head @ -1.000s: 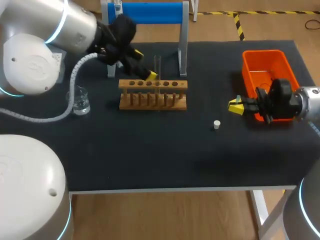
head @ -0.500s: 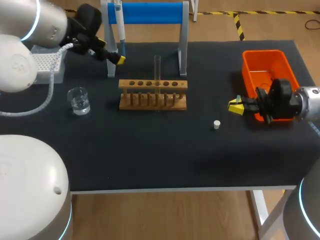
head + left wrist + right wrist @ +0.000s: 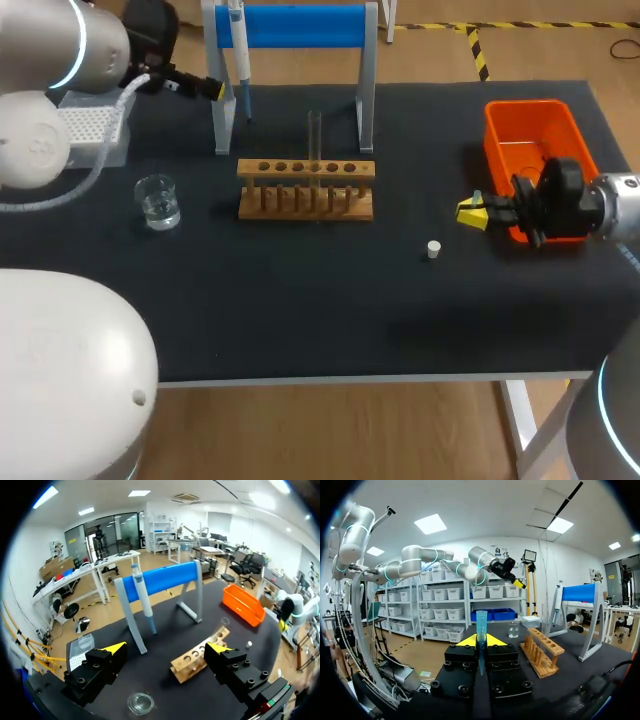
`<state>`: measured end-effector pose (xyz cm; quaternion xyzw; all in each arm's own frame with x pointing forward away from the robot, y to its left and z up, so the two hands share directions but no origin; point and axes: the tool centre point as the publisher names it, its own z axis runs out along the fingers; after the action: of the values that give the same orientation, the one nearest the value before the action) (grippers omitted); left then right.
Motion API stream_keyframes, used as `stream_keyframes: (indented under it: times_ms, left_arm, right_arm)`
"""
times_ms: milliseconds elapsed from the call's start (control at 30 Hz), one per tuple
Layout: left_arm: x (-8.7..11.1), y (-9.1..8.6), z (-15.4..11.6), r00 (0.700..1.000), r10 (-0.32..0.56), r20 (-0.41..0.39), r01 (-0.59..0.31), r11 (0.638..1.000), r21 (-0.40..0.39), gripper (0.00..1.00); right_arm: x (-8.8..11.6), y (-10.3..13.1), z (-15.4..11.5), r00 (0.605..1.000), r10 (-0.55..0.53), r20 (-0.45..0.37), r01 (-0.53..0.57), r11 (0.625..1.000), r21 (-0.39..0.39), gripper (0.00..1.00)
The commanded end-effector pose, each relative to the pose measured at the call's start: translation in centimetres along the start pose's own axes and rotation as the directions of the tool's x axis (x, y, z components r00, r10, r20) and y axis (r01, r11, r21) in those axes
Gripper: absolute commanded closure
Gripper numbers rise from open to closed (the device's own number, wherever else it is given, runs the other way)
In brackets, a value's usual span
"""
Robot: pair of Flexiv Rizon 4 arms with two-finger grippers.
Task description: Invert the test tube, pick up the pipette, mount the tip to pipette, aspirate from beaker and dispense into the tube, eject the tip, return the pipette, and cap with the stopper.
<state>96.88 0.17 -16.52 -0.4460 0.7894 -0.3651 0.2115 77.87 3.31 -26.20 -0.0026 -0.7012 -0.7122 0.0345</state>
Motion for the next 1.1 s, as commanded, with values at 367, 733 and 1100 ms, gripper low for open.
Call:
stream_keyframes:
  times_ms: [367, 733, 1100]
  left_arm:
    - [-1.7, -1.7, 3.5, 0.906, -0.156, 0.393, 0.118, 0.986, 0.118, 0.00]
    - [-2.7, -2.5, 4.9, 0.846, -0.213, 0.489, 0.134, 0.972, 0.192, 0.00]
    - [-3.0, -3.6, 6.4, 0.813, -0.263, 0.520, 0.152, 0.957, 0.247, 0.00]
  right_arm:
    - [0.1, 0.0, -0.1, 1.000, -0.001, 0.000, 0.001, 1.000, 0.000, 1.00]
    - [0.1, 0.0, -0.1, 1.000, -0.001, 0.000, 0.001, 1.000, 0.000, 1.00]
    - [0.1, 0.0, -0.1, 1.000, -0.001, 0.000, 0.001, 1.000, 0.000, 1.00]
